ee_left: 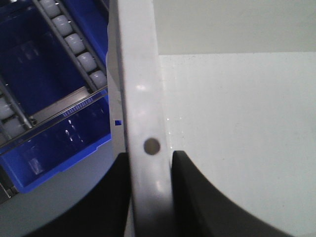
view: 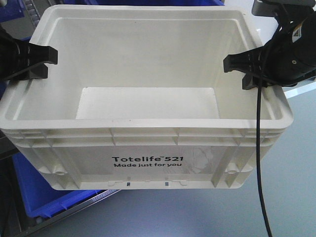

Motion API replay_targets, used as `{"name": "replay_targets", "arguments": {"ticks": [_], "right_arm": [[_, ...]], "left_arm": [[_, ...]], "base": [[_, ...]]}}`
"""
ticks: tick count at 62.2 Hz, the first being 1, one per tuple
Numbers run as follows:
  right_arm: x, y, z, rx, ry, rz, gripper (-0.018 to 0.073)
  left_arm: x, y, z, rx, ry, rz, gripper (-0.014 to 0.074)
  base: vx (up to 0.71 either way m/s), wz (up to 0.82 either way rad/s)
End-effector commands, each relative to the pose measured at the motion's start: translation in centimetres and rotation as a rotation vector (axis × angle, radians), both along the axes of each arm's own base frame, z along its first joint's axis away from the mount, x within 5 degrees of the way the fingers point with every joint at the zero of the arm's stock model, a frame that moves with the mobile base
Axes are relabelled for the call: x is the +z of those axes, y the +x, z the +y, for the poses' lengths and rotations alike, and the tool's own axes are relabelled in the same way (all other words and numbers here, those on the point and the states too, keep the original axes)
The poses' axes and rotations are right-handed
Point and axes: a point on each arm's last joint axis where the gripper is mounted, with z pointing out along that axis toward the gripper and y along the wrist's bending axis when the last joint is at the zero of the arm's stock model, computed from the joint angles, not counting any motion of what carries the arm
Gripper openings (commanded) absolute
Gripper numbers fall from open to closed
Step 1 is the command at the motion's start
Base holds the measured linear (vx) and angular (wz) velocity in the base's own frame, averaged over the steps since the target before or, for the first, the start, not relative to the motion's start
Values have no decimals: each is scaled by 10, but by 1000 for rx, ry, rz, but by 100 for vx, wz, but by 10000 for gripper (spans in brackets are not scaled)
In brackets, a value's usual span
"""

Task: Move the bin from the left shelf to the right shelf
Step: 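Hold the crate rims with both grippers while the base turns toward blue bins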

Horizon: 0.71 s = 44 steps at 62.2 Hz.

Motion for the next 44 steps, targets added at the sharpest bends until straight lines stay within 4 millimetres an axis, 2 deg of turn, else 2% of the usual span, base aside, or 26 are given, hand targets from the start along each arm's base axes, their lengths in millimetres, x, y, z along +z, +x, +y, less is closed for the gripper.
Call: {"name": "replay_targets", "arguments": {"ticks": [1, 44], "right_arm": [[30, -2, -7, -1, 17, -192, 29], [30, -2, -7, -1, 17, -192, 29]], "left_arm": [[27, -4, 3, -9, -4, -175, 152], [27, -4, 3, -9, -4, -175, 152]], "base": [[5, 36], [4, 33]]}}
